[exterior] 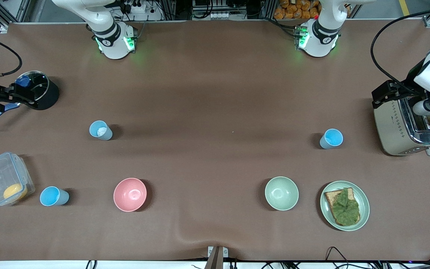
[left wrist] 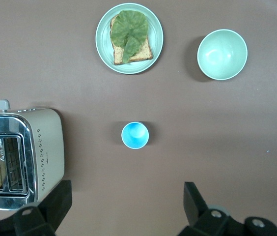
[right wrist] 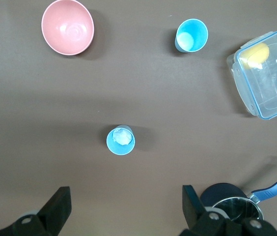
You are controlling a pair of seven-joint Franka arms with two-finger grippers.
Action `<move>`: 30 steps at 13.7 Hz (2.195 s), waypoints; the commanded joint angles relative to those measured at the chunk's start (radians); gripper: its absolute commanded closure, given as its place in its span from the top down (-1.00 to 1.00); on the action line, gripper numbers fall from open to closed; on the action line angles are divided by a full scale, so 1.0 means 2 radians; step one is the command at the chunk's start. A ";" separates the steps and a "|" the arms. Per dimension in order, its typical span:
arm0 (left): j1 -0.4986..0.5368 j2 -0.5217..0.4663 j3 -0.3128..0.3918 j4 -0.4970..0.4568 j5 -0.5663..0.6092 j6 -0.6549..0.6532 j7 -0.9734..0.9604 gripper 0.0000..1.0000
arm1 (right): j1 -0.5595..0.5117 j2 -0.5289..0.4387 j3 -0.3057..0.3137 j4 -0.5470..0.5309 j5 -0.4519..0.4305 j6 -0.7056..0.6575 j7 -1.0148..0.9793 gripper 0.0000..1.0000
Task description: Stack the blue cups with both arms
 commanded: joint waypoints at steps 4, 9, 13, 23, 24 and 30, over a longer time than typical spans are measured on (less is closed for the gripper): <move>0.001 -0.011 -0.001 0.001 0.003 -0.026 0.010 1.00 | 0.001 -0.017 0.002 -0.021 -0.002 0.009 -0.001 1.00; 0.003 -0.009 0.005 -0.002 0.003 -0.026 0.013 1.00 | 0.001 -0.017 0.002 -0.022 -0.002 0.008 -0.001 1.00; 0.001 -0.006 0.003 -0.052 0.005 -0.012 0.001 1.00 | 0.001 -0.016 0.002 -0.022 -0.002 0.009 -0.001 1.00; 0.036 -0.008 -0.003 -0.253 0.000 0.231 -0.010 1.00 | 0.000 -0.013 0.002 -0.025 -0.002 0.009 -0.001 1.00; 0.040 -0.007 -0.003 -0.262 -0.009 0.257 -0.018 1.00 | 0.000 -0.014 0.002 -0.026 -0.002 0.012 -0.001 1.00; 0.034 0.001 -0.004 -0.297 -0.009 0.279 -0.046 1.00 | 0.000 -0.013 0.002 -0.031 -0.002 0.015 -0.001 1.00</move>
